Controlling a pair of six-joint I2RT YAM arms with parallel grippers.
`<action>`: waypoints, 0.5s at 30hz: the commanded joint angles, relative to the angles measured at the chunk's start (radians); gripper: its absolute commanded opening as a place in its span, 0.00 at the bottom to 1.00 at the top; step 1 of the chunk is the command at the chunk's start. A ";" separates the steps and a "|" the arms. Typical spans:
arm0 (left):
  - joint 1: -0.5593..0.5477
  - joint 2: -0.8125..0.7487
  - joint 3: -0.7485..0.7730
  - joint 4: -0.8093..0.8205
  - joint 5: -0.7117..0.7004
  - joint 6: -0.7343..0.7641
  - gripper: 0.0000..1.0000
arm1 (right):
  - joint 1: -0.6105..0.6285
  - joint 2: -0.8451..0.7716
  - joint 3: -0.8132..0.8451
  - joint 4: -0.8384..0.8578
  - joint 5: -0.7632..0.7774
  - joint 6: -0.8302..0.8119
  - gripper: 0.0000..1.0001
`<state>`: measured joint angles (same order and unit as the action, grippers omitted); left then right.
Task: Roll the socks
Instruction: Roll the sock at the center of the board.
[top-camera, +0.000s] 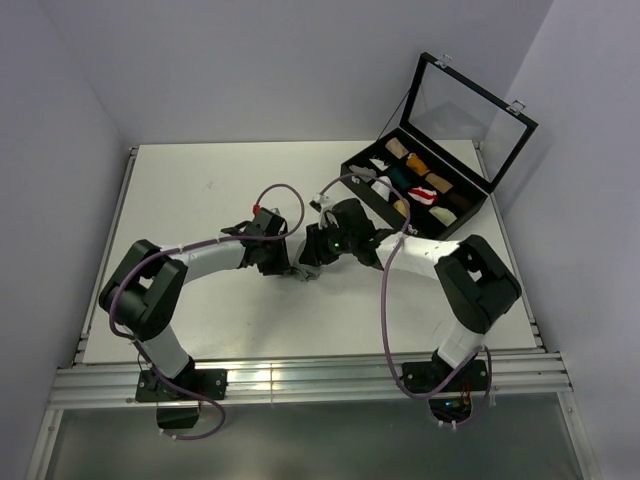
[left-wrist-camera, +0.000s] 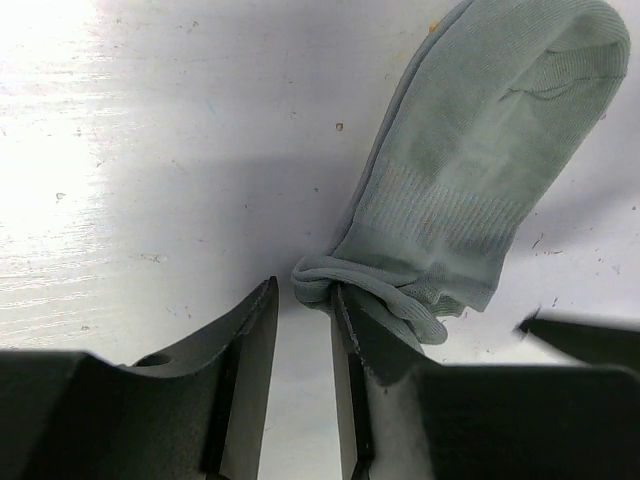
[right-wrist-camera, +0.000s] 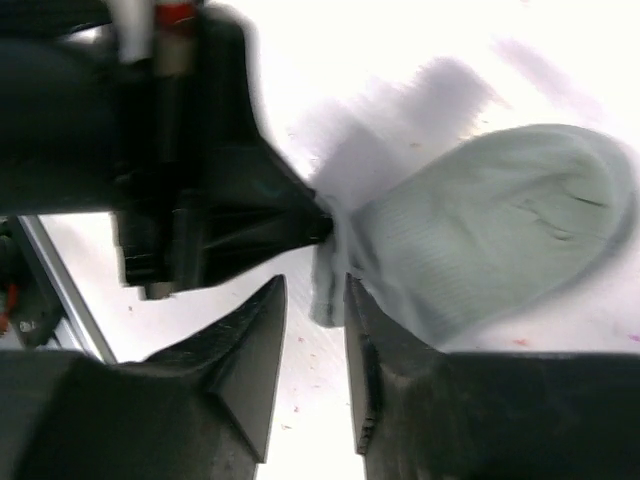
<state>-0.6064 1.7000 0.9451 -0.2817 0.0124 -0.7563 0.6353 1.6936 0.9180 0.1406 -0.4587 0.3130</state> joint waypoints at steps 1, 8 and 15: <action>-0.004 0.038 0.009 -0.042 -0.038 0.003 0.33 | 0.067 -0.037 -0.016 -0.007 0.121 -0.097 0.36; -0.004 0.029 0.008 -0.042 -0.040 0.003 0.33 | 0.083 0.029 -0.018 0.063 0.028 -0.078 0.19; -0.004 0.029 0.009 -0.039 -0.037 0.005 0.32 | 0.066 0.081 -0.018 0.086 0.046 -0.045 0.14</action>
<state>-0.6064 1.7046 0.9501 -0.2825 0.0120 -0.7650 0.7109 1.7527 0.8982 0.1860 -0.4263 0.2600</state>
